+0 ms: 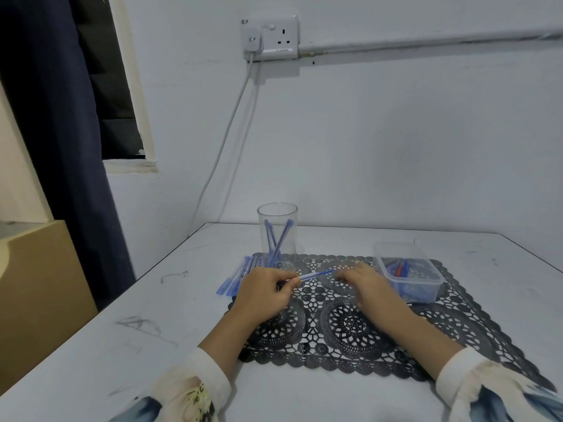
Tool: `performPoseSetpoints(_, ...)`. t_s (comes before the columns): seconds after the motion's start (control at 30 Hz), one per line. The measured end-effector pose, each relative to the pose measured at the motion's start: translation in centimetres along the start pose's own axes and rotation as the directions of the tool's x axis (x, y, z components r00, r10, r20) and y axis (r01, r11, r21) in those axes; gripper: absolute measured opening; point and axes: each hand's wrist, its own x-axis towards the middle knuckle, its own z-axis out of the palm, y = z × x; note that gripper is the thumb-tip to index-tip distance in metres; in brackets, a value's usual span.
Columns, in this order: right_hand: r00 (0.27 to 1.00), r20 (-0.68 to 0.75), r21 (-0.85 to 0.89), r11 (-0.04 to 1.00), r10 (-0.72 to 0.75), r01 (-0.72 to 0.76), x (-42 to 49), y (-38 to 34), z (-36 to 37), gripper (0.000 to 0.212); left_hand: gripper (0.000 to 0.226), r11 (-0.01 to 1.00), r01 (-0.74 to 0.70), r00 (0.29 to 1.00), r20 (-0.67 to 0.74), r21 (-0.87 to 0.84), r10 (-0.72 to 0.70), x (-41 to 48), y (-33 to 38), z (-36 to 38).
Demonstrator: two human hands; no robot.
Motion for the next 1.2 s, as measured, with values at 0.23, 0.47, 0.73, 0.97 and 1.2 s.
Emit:
performPoseSetpoints(0.23, 0.997, -0.076, 0.055, 0.998, 0.018, -0.013, 0.27, -0.49, -0.12, 0.031, 0.023, 1.000, 0.008, 1.000, 0.005, 0.002, -0.008, 0.06, -0.04, -0.04)
performPoseSetpoints(0.47, 0.997, 0.037, 0.057, 0.996, -0.064, 0.062, 0.30, -0.45, -0.09, 0.015, 0.022, 1.000, 0.007, 1.000, 0.003, -0.008, -0.007, 0.07, -0.13, 0.01)
performPoseSetpoints(0.73, 0.989, 0.124, 0.009, 0.997, -0.084, 0.083, 0.29, -0.02, 0.38, 0.025, 0.024, 1.000, 0.008, 1.000, 0.017, 0.008, -0.008, 0.16, -0.19, 0.05)
performPoseSetpoints(0.97, 0.984, 0.151, 0.005, 0.996, -0.094, 0.095, 0.24, 0.00, 0.43, 0.037, 0.025, 1.000, 0.010, 1.000, 0.024, 0.010, -0.011, 0.19, -0.28, 0.11)
performPoseSetpoints(1.2, 0.986, 0.154, 0.032, 0.998, -0.058, 0.054, -0.05, -0.81, -0.05, 0.034, 0.025, 1.000, 0.003, 1.000, 0.021, 0.023, -0.003, 0.14, -0.12, 0.06)
